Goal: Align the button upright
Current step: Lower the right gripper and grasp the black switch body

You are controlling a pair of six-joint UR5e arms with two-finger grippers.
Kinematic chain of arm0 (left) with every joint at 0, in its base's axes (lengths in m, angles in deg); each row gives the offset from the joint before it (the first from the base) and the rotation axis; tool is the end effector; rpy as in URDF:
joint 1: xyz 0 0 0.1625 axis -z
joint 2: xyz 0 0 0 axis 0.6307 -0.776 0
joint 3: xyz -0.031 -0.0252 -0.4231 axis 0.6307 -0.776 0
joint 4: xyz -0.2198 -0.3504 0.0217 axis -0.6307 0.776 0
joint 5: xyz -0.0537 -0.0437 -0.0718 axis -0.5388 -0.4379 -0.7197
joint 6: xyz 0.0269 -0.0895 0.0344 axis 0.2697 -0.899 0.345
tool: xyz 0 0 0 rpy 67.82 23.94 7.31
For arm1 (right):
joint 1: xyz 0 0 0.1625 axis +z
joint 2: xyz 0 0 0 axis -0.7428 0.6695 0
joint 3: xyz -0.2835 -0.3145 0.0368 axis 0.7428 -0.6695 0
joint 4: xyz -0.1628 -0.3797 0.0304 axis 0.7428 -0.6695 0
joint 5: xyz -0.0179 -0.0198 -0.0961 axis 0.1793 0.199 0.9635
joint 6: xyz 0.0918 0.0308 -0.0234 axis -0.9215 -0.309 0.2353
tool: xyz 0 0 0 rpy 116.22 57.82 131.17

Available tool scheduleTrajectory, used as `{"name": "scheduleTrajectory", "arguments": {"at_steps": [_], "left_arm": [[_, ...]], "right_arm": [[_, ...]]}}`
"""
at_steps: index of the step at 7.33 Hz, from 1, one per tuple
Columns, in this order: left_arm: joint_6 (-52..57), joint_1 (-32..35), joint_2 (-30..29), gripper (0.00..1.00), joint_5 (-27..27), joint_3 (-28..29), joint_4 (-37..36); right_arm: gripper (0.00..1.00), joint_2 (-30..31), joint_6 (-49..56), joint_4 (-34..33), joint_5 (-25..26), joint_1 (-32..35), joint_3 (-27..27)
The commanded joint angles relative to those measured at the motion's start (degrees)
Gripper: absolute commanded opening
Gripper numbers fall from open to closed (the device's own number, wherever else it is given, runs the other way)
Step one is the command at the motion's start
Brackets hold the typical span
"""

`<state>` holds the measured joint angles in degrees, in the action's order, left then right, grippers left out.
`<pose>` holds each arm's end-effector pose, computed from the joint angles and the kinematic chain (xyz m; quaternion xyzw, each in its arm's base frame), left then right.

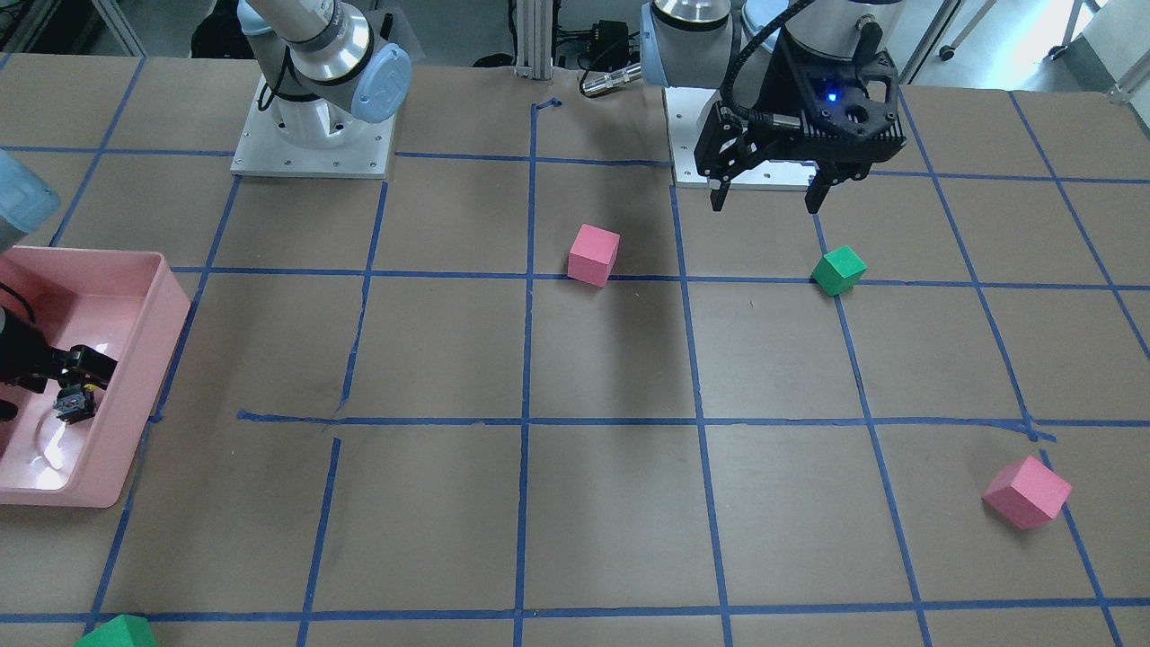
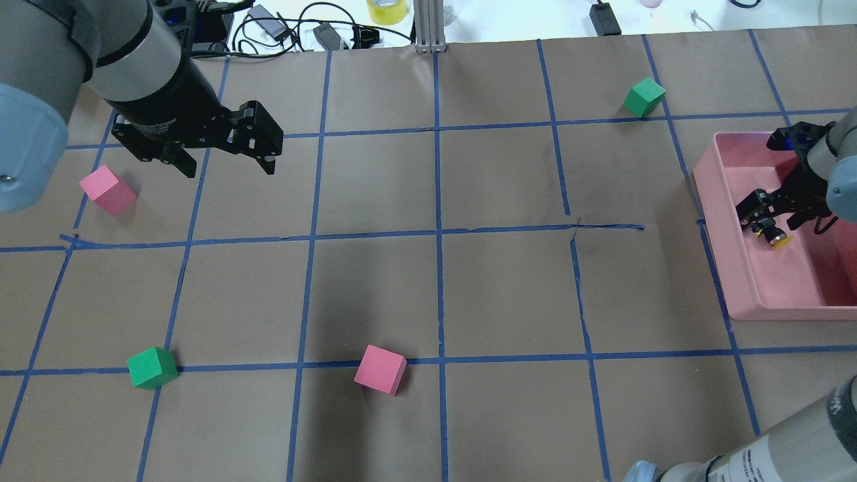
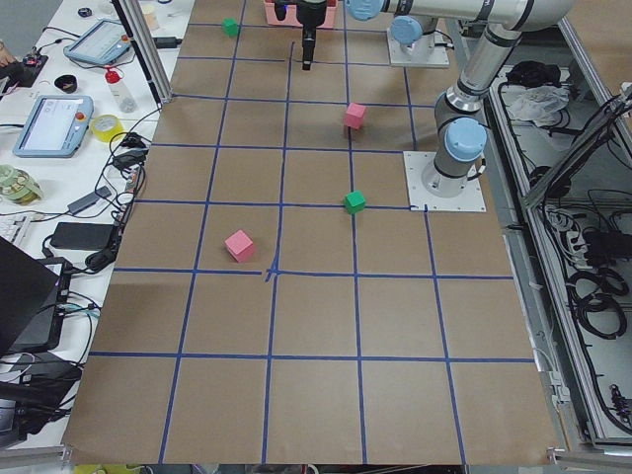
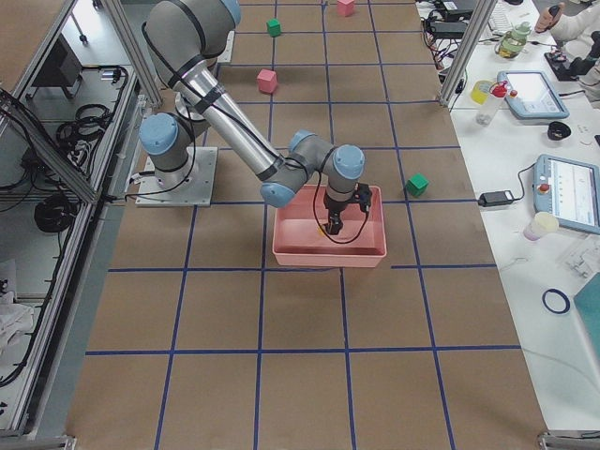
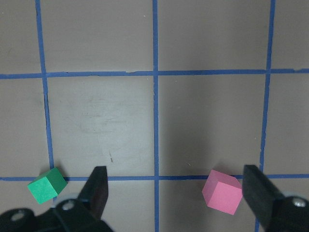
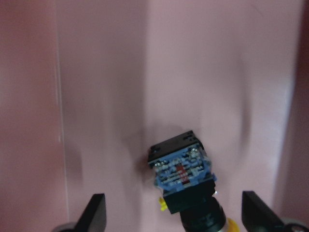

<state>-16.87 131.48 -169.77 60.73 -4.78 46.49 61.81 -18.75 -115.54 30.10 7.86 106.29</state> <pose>-0.1515 -0.4581 0.5110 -0.0017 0.9990 -0.0437 0.0027 -0.2074 -0.5379 0.1954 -0.0011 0.9995 0.0323 0.0053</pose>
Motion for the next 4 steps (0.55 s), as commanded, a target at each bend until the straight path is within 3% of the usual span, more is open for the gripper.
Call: {"name": "scheduleTrajectory", "arguments": {"at_steps": [1,3,4], "left_arm": [[0.0,0.0,0.0,1.00,0.0,0.0,0.0],[0.0,0.0,0.0,1.00,0.0,0.0,0.0],[0.0,0.0,0.0,1.00,0.0,0.0,0.1]], "right_arm": [[0.97,-1.4,-2.2,-0.3,0.0,0.0,-0.4],[0.01,-1.4,-5.5,0.3,0.1,0.0,-0.4],[0.00,-1.1,-5.9,0.5,0.1,0.0,-1.1]]}}
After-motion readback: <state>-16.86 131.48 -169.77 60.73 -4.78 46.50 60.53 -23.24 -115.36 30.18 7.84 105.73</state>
